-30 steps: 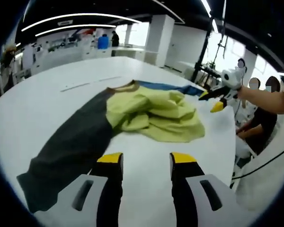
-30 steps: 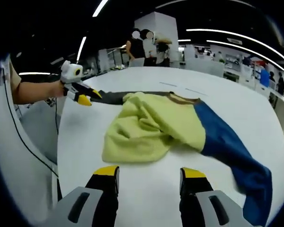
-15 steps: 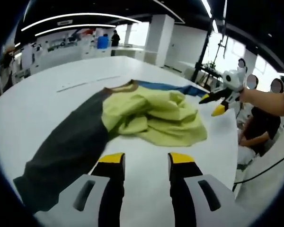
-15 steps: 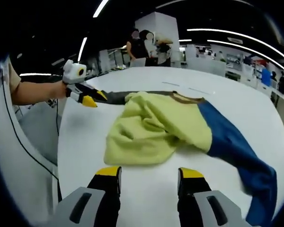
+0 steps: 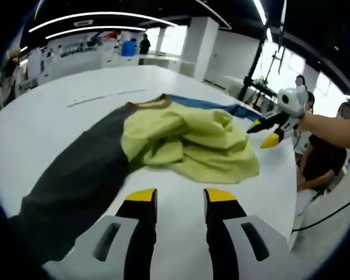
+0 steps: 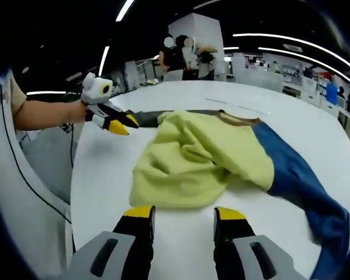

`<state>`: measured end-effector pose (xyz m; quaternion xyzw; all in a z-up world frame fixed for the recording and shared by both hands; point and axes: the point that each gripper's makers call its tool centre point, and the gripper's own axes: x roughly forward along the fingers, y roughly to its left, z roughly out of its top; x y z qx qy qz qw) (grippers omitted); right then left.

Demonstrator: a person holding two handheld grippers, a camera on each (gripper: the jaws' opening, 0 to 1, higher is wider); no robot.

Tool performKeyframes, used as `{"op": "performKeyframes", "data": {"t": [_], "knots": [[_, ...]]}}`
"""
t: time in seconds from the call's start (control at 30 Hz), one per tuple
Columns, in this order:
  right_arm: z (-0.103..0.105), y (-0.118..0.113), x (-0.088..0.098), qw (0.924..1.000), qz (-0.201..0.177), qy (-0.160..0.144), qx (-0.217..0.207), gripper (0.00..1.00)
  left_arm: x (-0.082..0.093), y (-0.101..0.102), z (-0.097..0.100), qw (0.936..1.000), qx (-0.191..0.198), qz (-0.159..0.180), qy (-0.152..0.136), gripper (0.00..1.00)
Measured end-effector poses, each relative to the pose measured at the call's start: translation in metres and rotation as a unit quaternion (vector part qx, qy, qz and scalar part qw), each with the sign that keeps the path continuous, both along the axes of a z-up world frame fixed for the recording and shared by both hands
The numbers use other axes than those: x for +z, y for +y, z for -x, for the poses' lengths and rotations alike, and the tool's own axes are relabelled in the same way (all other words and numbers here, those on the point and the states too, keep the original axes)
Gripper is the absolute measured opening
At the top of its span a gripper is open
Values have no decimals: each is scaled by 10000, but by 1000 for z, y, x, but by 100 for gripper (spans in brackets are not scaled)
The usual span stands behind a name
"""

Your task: Fold the garment on the visible template until the final outline fits inside the template.

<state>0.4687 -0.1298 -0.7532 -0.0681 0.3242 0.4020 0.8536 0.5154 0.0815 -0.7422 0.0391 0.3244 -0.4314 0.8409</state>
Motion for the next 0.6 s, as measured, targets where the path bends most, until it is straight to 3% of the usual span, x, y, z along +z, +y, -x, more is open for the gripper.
{"op": "performKeyframes", "data": {"t": [0.43, 0.6], "knots": [[-3, 7, -6, 10000, -34, 32, 48, 32, -11, -14, -13, 10000, -7, -28, 65, 25], [-4, 10, -8, 9999, -93, 62, 65, 31, -15, -20, -15, 9997, 38, 117, 189, 23]]}}
